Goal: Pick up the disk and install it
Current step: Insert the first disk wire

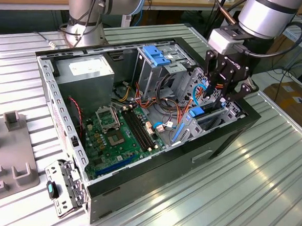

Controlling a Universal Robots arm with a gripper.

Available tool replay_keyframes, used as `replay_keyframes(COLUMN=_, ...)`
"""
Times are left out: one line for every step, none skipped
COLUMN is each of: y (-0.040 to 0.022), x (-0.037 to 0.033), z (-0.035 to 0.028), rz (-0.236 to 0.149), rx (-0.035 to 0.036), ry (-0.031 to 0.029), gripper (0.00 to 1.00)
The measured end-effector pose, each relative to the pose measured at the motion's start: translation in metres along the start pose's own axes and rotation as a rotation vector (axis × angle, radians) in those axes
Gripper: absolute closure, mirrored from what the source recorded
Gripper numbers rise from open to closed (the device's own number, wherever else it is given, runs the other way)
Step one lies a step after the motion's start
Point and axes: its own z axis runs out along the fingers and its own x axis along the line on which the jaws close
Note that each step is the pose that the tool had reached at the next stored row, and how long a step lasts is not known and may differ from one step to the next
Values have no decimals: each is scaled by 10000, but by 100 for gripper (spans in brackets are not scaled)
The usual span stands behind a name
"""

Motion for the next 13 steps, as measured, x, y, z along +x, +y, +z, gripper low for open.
replay_keyframes(y=0, x=0, z=-10, rz=0, rx=0, ry=-1, gripper=58)
replay_keyframes(y=0, x=1, z=-28, rz=0, rx=0, ry=0, gripper=58)
replay_keyframes(y=0, x=0, z=-38, rz=0, rx=0, ry=-1, gripper=58)
replay_keyframes(y=0, x=0, z=-53, rz=0, rx=1, ry=0, gripper=58)
replay_keyframes(y=0, x=1, z=-60, rz=0, rx=0, ry=-2, gripper=58)
replay_keyframes(y=0, x=1, z=-62, rz=0, rx=1, ry=-5, gripper=58)
replay_keyframes(y=0, x=0, z=-63, rz=0, rx=0, ry=-6, gripper=58)
replay_keyframes(y=0, x=0, z=-65, rz=0, rx=0, ry=-3, gripper=58)
replay_keyframes(y=0, x=0, z=-66, rz=0, rx=0, ry=-1, gripper=58)
replay_keyframes(y=0, x=0, z=-72, rz=0, rx=0, ry=-2, gripper=58)
replay_keyframes(y=0, x=1, z=-80, rz=0, rx=0, ry=-2, gripper=58)
replay_keyframes(y=0, x=1, z=-80, rz=0, rx=0, ry=-2, gripper=58)
replay_keyframes(y=0, x=1, z=-80, rz=0, rx=0, ry=-2, gripper=58)
